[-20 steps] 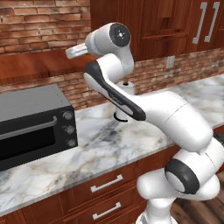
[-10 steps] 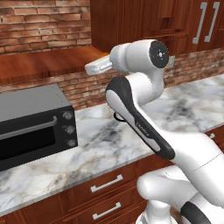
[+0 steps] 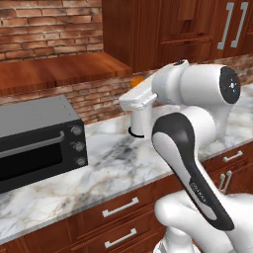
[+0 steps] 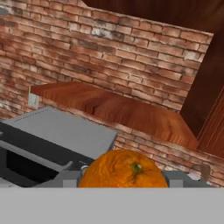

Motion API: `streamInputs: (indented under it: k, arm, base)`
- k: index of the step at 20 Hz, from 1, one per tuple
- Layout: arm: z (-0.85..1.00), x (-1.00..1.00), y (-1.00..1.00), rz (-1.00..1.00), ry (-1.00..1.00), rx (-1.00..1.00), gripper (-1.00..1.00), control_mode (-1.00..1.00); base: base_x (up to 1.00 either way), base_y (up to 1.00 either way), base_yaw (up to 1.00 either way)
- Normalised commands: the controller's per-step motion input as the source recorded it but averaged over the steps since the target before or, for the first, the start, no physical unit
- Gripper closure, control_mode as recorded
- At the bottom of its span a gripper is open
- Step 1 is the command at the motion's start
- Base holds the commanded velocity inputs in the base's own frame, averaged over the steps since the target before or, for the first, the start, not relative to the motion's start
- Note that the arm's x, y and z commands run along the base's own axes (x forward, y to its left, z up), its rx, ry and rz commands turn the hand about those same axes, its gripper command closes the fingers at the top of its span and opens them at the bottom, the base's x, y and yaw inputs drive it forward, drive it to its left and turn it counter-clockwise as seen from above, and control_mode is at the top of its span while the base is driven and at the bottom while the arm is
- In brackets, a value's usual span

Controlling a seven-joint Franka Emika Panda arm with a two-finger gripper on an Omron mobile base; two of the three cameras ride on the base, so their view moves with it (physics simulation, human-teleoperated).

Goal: Pick the tangerines from the cabinet and place them in one bowl. Pick the lime from the sink and place it in the other bowl.

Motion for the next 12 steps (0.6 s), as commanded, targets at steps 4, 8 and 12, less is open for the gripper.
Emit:
streamInputs:
  k: [4, 8, 12]
  arm:
    - [0.00, -1.00, -0.24, 0.07, 0.06, -0.11, 1.00, -1.00]
    - [-0.08, -0.95, -0.23, 0.08, 0.12, -0.14, 1.00, -1.00]
    - [-0.31, -0.76, -0.19, 0.08, 0.24, -0.22, 1.00, -1.00]
  base:
    - [0.00, 0.00, 0.00]
    - [0.00, 0.00, 0.00]
    - [0.00, 0.00, 0.00]
